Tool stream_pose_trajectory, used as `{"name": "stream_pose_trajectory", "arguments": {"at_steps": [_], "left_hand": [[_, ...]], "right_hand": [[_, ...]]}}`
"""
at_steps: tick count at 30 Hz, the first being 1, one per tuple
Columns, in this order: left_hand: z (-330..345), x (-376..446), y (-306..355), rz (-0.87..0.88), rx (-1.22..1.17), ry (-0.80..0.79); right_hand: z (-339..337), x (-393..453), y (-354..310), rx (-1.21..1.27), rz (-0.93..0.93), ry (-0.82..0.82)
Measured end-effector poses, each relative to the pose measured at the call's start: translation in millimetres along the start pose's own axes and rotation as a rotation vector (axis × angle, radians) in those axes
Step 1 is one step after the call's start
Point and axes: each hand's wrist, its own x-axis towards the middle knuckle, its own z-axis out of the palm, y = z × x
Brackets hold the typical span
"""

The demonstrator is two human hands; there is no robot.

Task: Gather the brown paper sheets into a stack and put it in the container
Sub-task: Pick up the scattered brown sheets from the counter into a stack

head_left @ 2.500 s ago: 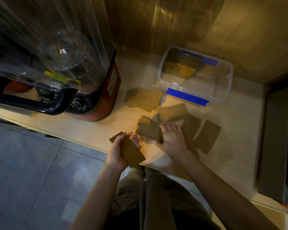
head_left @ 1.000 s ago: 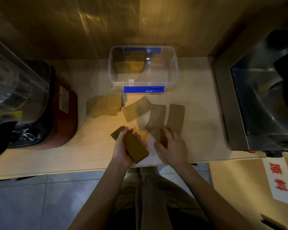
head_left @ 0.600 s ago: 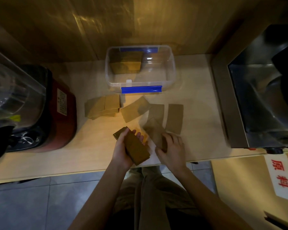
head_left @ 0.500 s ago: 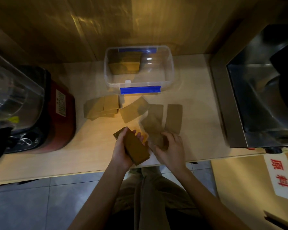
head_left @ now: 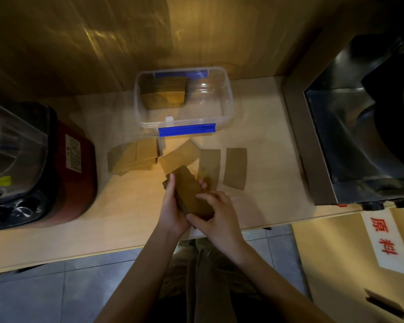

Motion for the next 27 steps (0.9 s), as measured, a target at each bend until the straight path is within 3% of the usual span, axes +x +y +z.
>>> {"name": "stream_pose_trajectory", "arguments": {"at_steps": [9,12,15,19,27], "left_hand": [[-3,6,4,-0.050,-0.017,0.118],[-5,10,7,-0.083,-0.035,0.150],[-6,15,9,-0.104,-0.043,0.175],[-6,16,8,-0.105,-0.064,0.213],[-10,16,6,-0.123,-0.070,0.226]], "right_hand": [[-4,7,-1,-0.085,-0.032,-0.090],[-10,12,2,0.014,-0.022,-0.152],[-20,27,14,0.098,0.056,0.005],[-29,57,41,-0.149,0.195,0.295],[-14,78,65,-0.474,0.307,0.207]]}}
